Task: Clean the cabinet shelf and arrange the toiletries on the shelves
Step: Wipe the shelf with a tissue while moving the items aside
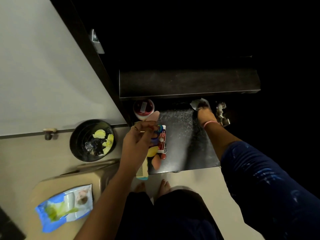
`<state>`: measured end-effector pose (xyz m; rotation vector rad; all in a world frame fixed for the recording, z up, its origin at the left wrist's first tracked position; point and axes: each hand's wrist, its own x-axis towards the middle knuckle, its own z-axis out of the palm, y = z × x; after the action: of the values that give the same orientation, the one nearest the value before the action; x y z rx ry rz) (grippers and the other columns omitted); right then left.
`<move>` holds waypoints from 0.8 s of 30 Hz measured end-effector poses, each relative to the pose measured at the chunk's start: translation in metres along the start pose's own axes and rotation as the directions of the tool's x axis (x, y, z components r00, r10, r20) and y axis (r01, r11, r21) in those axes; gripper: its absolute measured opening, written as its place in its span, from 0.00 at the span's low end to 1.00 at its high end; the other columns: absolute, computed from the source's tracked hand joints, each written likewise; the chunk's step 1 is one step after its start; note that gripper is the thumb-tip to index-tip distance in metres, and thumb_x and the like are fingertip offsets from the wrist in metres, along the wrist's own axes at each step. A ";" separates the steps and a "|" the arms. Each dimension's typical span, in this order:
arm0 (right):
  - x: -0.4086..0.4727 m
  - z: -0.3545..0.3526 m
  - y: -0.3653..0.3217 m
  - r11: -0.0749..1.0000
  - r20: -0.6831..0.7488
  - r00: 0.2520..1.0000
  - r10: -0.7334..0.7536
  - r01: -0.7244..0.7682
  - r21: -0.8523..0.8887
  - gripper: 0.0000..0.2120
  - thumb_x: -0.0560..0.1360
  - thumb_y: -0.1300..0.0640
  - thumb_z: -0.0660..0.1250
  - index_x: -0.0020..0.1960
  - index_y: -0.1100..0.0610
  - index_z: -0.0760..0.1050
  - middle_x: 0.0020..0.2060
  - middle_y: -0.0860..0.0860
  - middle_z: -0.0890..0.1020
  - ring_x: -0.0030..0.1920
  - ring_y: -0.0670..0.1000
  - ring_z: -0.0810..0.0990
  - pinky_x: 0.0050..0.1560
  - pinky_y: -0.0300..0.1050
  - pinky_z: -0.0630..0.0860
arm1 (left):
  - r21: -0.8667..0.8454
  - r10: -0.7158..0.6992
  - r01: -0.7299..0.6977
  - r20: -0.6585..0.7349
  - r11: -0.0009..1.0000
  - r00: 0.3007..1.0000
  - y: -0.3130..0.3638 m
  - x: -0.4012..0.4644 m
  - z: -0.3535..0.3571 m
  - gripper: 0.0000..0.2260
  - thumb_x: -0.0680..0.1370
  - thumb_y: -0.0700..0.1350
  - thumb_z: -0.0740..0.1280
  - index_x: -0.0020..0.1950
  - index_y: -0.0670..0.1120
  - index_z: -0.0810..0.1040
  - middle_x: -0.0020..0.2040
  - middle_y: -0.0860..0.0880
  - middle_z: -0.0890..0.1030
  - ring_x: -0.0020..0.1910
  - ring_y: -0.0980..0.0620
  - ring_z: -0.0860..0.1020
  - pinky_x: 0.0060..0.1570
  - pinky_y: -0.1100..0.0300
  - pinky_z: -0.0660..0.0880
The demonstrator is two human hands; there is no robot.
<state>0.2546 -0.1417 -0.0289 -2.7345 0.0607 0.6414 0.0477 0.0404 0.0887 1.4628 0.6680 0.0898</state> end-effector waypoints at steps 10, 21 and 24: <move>-0.006 0.028 -0.010 0.989 0.181 0.974 -0.134 0.122 0.078 0.20 0.79 0.63 0.54 0.70 0.63 0.65 0.67 0.58 0.73 0.67 0.56 0.71 0.66 0.48 0.67 | 0.020 0.300 -0.306 -0.269 0.952 0.915 0.021 -0.001 -0.009 0.10 0.79 0.39 0.62 0.51 0.54 0.73 0.46 0.52 0.79 0.44 0.60 0.79 0.42 0.66 0.75; -0.144 0.066 0.088 0.944 0.088 0.971 -0.222 0.236 -0.231 0.34 0.74 0.77 0.47 0.77 0.58 0.47 0.77 0.55 0.49 0.77 0.53 0.48 0.75 0.42 0.45 | 0.077 0.399 -0.422 -0.514 0.903 0.760 0.042 0.037 -0.010 0.24 0.76 0.51 0.65 0.69 0.46 0.63 0.66 0.46 0.68 0.65 0.53 0.70 0.67 0.51 0.69; -0.165 0.065 0.095 0.924 0.173 0.963 -0.205 0.249 -0.291 0.33 0.75 0.75 0.47 0.77 0.59 0.44 0.77 0.56 0.47 0.77 0.52 0.48 0.74 0.39 0.43 | 0.020 0.400 -0.437 -0.441 0.899 0.804 0.039 0.045 -0.009 0.24 0.78 0.53 0.62 0.71 0.45 0.63 0.67 0.44 0.71 0.66 0.50 0.72 0.63 0.46 0.73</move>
<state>0.0677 -0.2160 -0.0401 -2.9189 -0.4208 0.8331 0.0936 0.0736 0.1086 1.5004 0.6747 0.8064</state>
